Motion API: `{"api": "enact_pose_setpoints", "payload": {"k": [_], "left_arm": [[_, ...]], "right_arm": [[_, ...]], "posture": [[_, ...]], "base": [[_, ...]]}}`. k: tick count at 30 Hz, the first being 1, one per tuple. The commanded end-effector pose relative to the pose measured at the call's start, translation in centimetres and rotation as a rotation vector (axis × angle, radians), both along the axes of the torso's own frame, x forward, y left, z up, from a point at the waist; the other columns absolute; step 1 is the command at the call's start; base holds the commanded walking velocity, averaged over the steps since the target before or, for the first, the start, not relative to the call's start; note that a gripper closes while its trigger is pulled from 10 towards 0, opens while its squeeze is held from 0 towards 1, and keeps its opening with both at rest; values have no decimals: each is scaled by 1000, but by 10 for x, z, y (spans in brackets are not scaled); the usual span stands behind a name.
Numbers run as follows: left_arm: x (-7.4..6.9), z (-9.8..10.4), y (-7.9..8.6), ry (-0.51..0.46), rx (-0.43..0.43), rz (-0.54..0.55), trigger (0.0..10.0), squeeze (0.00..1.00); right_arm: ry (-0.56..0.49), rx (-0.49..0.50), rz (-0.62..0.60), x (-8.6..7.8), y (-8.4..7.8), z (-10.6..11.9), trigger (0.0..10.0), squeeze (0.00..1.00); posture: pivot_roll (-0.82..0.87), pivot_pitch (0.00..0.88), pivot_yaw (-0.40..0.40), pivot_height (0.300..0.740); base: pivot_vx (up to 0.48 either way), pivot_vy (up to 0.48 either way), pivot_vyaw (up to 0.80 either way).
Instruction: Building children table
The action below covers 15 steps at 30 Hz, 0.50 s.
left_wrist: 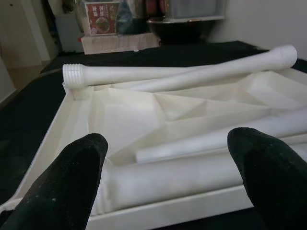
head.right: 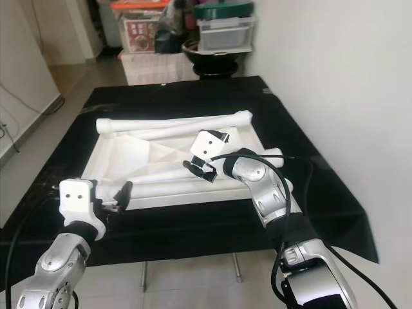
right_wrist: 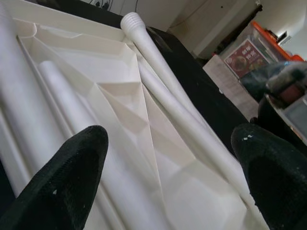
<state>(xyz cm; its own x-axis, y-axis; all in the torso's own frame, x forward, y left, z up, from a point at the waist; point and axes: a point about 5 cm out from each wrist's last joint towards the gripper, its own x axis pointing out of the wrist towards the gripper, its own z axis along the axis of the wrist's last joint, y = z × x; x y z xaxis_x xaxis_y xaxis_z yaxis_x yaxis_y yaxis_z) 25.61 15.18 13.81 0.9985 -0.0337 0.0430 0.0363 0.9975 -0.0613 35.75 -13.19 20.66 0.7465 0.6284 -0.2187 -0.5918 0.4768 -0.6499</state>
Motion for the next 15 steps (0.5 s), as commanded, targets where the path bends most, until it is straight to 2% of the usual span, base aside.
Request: {"api": "enact_pose_setpoints", "payload": {"k": [1, 3, 4, 5, 6, 8, 9, 11, 13, 15], "left_arm": [[0, -6, -1, 54, 0, 14, 10000, 0], [-1, -8, -2, 69, -16, 6, 10000, 0], [-7, -12, -3, 95, -57, -23, 10000, 0], [-7, -12, -3, 95, -57, -23, 10000, 0], [-11, -16, -5, 127, -66, -39, 10000, 0], [-11, -16, -5, 127, -66, -39, 10000, 0], [-14, -20, -6, 151, -74, -49, 10000, 0], [-16, -22, -6, 160, -77, -54, 10000, 0], [-16, -22, -8, 161, -62, -61, 10000, 0], [-16, -22, -8, 161, -62, -61, 10000, 0]], "right_arm": [[10, -13, 33, -1, 7, 8, 10000, 0], [-3, -42, 65, -3, 11, 10, 10000, 0], [6, -129, 118, -7, 16, 12, 10000, 0], [6, -129, 118, -7, 16, 12, 10000, 0], [31, -183, 167, -9, 20, 14, 10000, 0], [31, -183, 167, -9, 20, 14, 10000, 0], [57, -214, 192, -8, 23, 17, 10000, 0], [96, -247, 201, -4, 27, 22, 10000, 0], [186, -311, 195, 4, 31, 28, 10000, 0], [186, -311, 195, 4, 31, 28, 10000, 0]], "posture": [[-11, 0, 48, 740], [-11, 0, 48, 740], [-20, 0, 56, 740], [-20, 0, 56, 740], [-23, 0, 56, 740], [-23, 0, 56, 740], [-24, 0, 55, 740], [-24, 0, 52, 740], [-24, 0, 47, 740], [-24, 0, 47, 740]], "base": [[0, 0, 0], [0, 0, 0], [0, 0, 0], [0, 0, 0], [0, 0, 0], [0, 0, 0], [0, 0, 0], [0, 0, 0], [0, 0, 0], [0, 0, 0]]}}
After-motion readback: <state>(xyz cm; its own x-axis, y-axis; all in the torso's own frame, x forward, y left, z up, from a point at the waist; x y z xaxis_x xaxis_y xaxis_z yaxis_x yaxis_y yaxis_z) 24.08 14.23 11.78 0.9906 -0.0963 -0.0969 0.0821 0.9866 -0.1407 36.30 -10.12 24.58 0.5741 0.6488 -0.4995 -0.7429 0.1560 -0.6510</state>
